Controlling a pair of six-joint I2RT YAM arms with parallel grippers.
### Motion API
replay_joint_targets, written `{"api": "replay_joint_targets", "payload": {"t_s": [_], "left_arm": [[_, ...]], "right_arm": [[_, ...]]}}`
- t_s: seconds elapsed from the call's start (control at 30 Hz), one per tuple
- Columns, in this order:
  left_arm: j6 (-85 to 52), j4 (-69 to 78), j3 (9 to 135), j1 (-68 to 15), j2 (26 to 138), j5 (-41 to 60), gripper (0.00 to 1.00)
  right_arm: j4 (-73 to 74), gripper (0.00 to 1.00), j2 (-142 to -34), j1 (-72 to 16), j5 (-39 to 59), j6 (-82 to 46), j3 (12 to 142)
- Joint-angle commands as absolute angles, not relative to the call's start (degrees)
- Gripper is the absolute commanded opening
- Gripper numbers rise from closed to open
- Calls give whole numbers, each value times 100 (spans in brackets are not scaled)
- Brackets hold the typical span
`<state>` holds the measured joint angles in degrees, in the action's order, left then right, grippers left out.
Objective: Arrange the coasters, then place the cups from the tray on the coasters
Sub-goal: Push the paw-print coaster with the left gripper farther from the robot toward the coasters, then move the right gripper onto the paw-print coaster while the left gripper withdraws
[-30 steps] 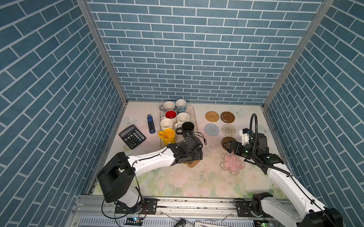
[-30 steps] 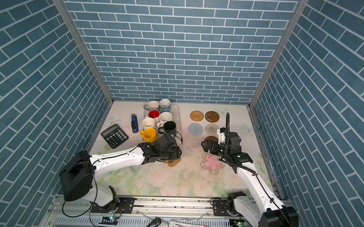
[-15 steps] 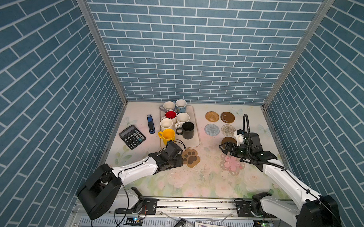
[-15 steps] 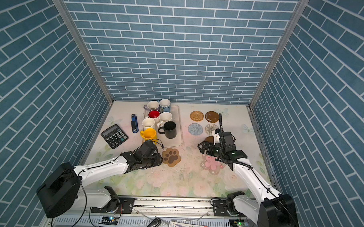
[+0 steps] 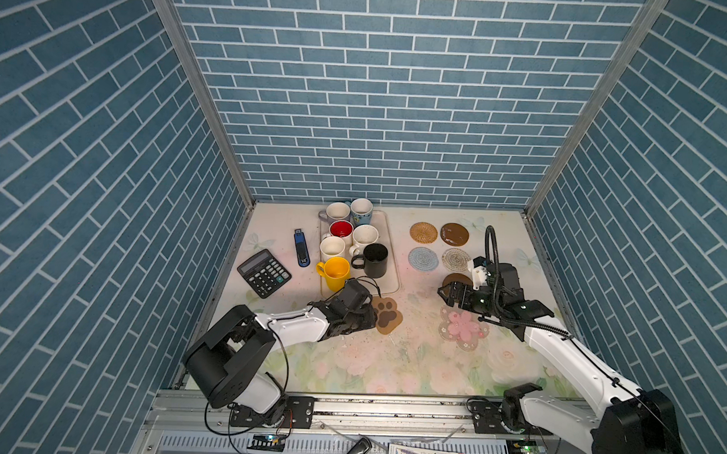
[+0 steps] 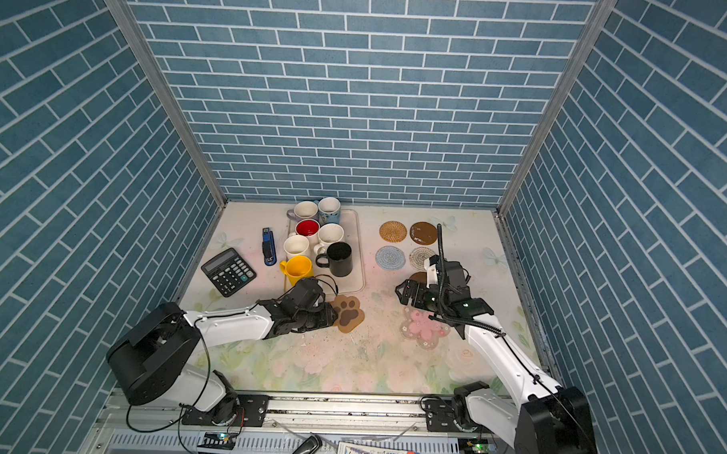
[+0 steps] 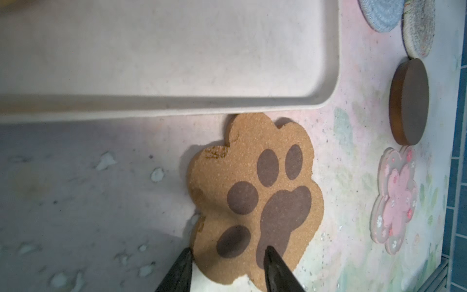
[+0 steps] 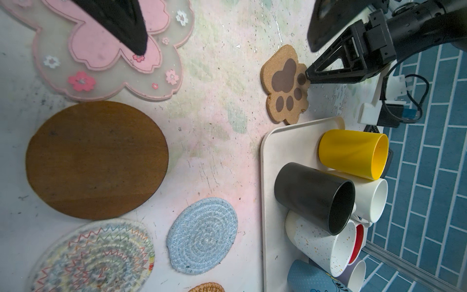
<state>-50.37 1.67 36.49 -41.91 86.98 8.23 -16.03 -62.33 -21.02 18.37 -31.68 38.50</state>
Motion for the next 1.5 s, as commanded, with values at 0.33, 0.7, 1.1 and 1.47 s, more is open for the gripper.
{"api": "replay_joint_targets", "payload": {"t_s": [0.33, 0.7, 1.1, 1.47], "left_arm": [[-5291, 589, 5008, -4824, 10268, 830, 47], [-5220, 525, 6248, -4884, 10978, 944, 48], [-4393, -441, 5917, -5273, 9331, 195, 78], [-4122, -1069, 4455, -5239, 7142, -785, 99]], "right_arm": [[-1929, 99, -5974, -2123, 1776, -3129, 3915], [-2284, 99, -5836, -2123, 1784, -3059, 3884], [-2616, 98, -6245, -2365, 1301, -2973, 4273], [-2778, 97, -7515, -3131, 677, -2495, 5080]]}}
